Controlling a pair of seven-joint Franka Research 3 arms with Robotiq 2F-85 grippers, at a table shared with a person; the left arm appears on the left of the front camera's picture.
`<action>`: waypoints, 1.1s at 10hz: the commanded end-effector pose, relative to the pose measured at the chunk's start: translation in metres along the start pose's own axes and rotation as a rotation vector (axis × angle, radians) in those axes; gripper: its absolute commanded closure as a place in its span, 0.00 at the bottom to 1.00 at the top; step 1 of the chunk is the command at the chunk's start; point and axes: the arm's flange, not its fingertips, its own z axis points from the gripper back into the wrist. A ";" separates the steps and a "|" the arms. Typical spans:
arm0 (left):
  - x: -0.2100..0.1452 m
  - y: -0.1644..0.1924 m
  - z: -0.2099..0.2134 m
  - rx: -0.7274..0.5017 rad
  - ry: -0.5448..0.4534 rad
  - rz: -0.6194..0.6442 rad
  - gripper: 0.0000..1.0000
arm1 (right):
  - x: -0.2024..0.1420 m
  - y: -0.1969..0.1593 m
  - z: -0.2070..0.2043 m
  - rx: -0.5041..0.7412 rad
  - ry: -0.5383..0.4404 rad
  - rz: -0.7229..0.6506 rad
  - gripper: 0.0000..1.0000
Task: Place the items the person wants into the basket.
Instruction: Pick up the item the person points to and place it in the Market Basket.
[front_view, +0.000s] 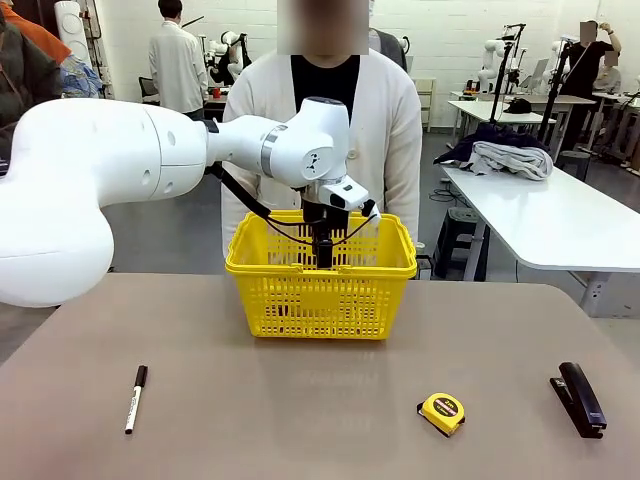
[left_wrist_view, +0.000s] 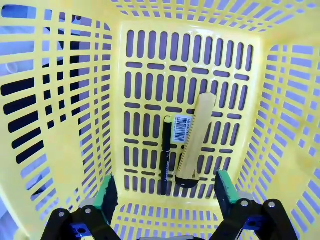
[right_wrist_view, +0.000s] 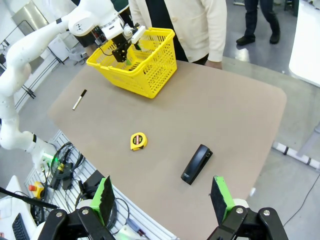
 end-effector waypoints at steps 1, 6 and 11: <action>0.007 0.007 0.009 -0.024 -0.012 -0.012 0.00 | 0.001 -0.001 0.000 0.016 -0.019 0.011 0.00; -0.030 -0.066 0.096 0.048 -0.054 -0.019 0.00 | 0.001 -0.001 0.000 0.016 -0.019 0.011 0.00; -0.139 -0.198 0.176 0.167 -0.181 0.084 0.00 | 0.001 -0.001 0.000 0.016 -0.019 0.011 0.00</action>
